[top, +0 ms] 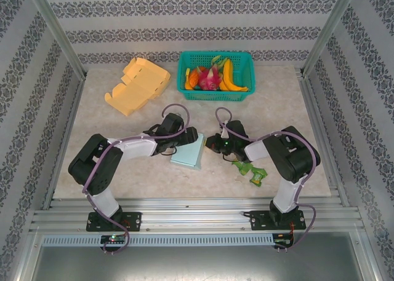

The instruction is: Fold the paper box

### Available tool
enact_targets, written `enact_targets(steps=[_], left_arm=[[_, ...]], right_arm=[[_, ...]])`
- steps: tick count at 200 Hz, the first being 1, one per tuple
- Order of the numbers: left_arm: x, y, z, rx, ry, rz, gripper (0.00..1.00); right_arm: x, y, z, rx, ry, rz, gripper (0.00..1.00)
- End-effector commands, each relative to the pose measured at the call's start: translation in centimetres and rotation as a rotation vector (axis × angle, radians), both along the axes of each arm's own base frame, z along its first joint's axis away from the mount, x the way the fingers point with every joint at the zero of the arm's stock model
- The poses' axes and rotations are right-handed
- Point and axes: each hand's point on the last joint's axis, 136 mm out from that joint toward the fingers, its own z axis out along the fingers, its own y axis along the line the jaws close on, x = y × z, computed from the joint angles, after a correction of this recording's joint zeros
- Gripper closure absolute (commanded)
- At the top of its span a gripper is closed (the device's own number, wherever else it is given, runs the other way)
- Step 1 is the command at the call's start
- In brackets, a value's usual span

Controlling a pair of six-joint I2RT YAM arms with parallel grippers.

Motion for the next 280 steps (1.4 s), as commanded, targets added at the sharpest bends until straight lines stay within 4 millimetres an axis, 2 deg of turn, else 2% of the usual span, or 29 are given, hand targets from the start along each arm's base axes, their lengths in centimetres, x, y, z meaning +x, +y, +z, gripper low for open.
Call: enact_targets(steps=[1, 33, 56, 82, 127, 176, 241, 280], left_arm=[[-0.5, 1.5, 1.2, 0.027, -0.008, 0.070, 0.11], [-0.9, 3.1, 3.4, 0.053, -0.059, 0.101, 0.09], [-2.0, 3.8, 4.1, 0.057, -0.070, 0.094, 0.08], [-3.7, 4.4, 3.3, 0.045, -0.052, 0.077, 0.08], [-6.5, 5.1, 1.5, 0.015, -0.022, 0.066, 0.09], [-8.0, 4.2, 1.4, 0.017, -0.028, 0.039, 0.09], [-9.0, 3.0, 0.7, 0.031, -0.028, 0.021, 0.09], [-9.4, 2.4, 0.3, 0.050, -0.024, 0.018, 0.10]], right_arm=[[0.3, -1.7, 0.3, -0.067, -0.064, -0.049, 1.00], [-1.2, -2.6, 0.6, -0.090, -0.068, -0.047, 1.00], [-2.5, -2.9, 0.8, -0.083, -0.064, -0.032, 1.00], [-4.2, -2.7, 0.9, -0.086, -0.059, -0.001, 1.00], [-7.6, -0.5, 0.8, -0.101, -0.054, 0.089, 1.00], [-9.7, 2.0, 0.4, -0.109, -0.044, 0.158, 1.00], [-11.2, 2.3, -0.5, -0.149, -0.029, 0.181, 1.00], [-11.4, 2.6, -0.9, -0.157, -0.024, 0.184, 1.00]])
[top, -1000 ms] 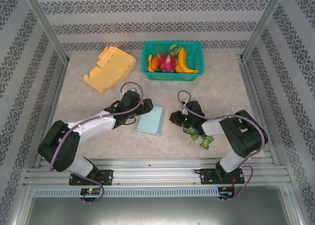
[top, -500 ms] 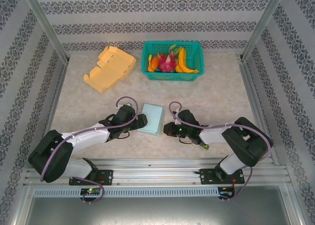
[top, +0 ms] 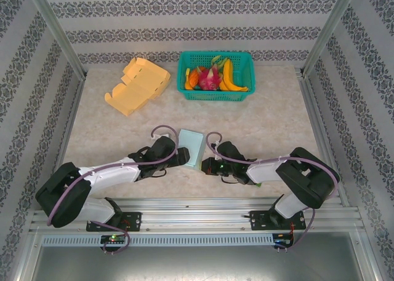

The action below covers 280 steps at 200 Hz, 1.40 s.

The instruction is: Fold the paper box

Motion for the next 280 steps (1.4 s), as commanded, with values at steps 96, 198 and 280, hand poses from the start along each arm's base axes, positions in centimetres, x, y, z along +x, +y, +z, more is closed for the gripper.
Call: enact_targets(steps=[96, 198, 280], left_arm=[[-2.0, -4.9, -1.0, -0.084, 0.012, -0.029, 0.10], [-3.8, -9.9, 0.4, -0.165, 0.006, -0.115, 0.10], [-2.6, -3.3, 1.9, -0.013, -0.093, 0.036, 0.06]], right_arm=[[-0.4, 1.7, -0.8, -0.031, -0.025, -0.031, 1.00], [0.3, 2.7, 0.5, 0.042, -0.079, -0.077, 1.00], [0.3, -0.8, 0.3, 0.003, -0.065, -0.096, 1.00]])
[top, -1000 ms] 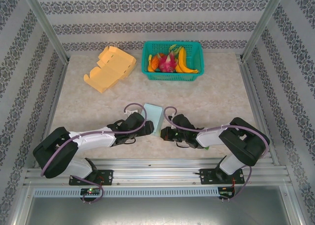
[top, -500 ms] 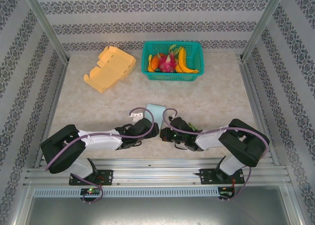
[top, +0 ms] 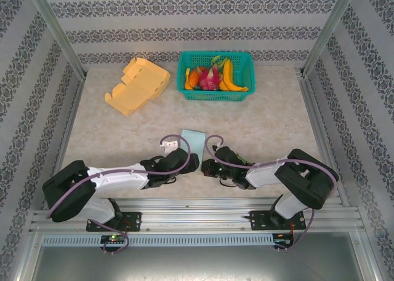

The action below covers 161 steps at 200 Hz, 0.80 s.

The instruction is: Fold the paper box

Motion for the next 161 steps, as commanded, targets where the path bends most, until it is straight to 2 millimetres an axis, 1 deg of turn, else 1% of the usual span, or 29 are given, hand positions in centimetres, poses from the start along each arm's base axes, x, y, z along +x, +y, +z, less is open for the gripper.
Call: enact_targets(steps=[1, 11, 26, 28, 32, 56, 70, 75, 78, 82, 99, 111, 121, 139, 161], left_arm=[[-0.7, 0.2, 0.9, -0.018, -0.010, -0.005, 0.06], [-0.7, 0.8, 0.8, -0.002, -0.011, 0.006, 0.05], [-0.7, 1.8, 1.0, 0.016, -0.017, 0.023, 0.05], [-0.6, 1.9, 1.0, 0.018, -0.018, 0.026, 0.05], [-0.6, 2.2, 1.0, 0.023, -0.019, 0.030, 0.05], [-0.1, 3.5, 1.7, 0.036, -0.040, 0.047, 0.05], [0.8, 4.3, 2.4, 0.051, -0.062, 0.056, 0.05], [1.3, 4.6, 2.7, 0.056, -0.069, 0.060, 0.05], [1.6, 4.7, 2.9, 0.056, -0.074, 0.063, 0.05], [2.0, 4.8, 3.1, 0.054, -0.080, 0.065, 0.05], [3.9, 4.8, 4.2, 0.046, -0.122, 0.054, 0.05], [5.3, 4.8, 4.6, 0.036, -0.136, 0.049, 0.05], [6.6, 4.8, 4.5, 0.022, -0.136, 0.055, 0.05], [8.8, 4.7, 3.8, -0.005, -0.120, 0.057, 0.05], [11.1, 4.1, 3.5, -0.001, -0.127, 0.039, 0.06]], right_arm=[[0.1, -0.3, 0.8, 0.021, -0.035, 0.020, 1.00], [0.1, -0.6, 0.9, 0.022, -0.035, 0.017, 1.00], [0.4, -0.9, 1.5, 0.032, -0.045, 0.013, 1.00], [0.0, -1.4, 0.8, 0.018, -0.031, 0.011, 1.00], [-0.1, -1.9, 0.6, 0.012, -0.027, 0.006, 1.00], [0.5, -3.3, 1.2, 0.006, -0.032, -0.013, 1.00], [1.4, -4.2, 1.8, -0.008, -0.039, -0.019, 1.00], [1.5, -4.7, 1.5, -0.024, -0.031, -0.020, 1.00], [2.3, -4.5, 2.5, -0.018, -0.051, -0.021, 1.00], [2.8, -4.7, 2.8, -0.024, -0.060, -0.026, 1.00], [4.5, -5.6, 3.6, -0.054, -0.079, -0.053, 1.00], [5.8, -6.1, 4.1, -0.051, -0.085, -0.071, 1.00], [7.0, -6.3, 4.4, -0.038, -0.086, -0.081, 1.00], [8.8, -5.8, 4.7, -0.011, -0.071, -0.063, 1.00], [10.9, -4.8, 3.8, 0.016, -0.033, -0.034, 1.00]])
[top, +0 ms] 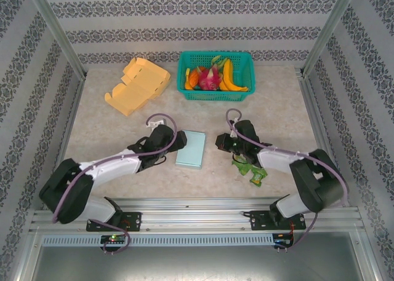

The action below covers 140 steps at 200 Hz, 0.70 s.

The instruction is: Fold the paper box

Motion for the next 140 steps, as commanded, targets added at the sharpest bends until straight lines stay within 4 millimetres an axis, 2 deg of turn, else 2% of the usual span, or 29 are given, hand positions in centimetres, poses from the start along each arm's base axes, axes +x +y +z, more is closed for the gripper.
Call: enact_targets(steps=[1, 24, 45, 95, 123, 140], left_arm=[[2.8, -1.7, 1.1, -0.019, -0.059, -0.073, 0.06], [4.5, -2.4, 0.7, 0.011, -0.064, -0.086, 0.06], [5.3, -3.5, 0.0, 0.008, -0.048, -0.113, 0.06], [6.1, -4.9, -3.0, 0.005, 0.023, -0.138, 0.06], [6.1, -6.5, -3.3, -0.056, 0.032, -0.176, 0.07], [6.0, -8.2, -3.2, -0.088, 0.036, -0.217, 0.08]], right_arm=[[1.1, 1.3, -1.0, 0.022, 0.043, 0.080, 1.00], [2.9, 2.1, -2.1, 0.055, 0.082, 0.101, 1.00], [3.6, 2.4, -2.9, 0.066, 0.103, 0.109, 1.00], [3.4, 2.8, -4.4, 0.068, 0.139, 0.137, 1.00], [3.4, 2.9, -5.1, 0.066, 0.157, 0.142, 1.00], [3.6, 3.2, -5.3, 0.070, 0.159, 0.148, 1.00]])
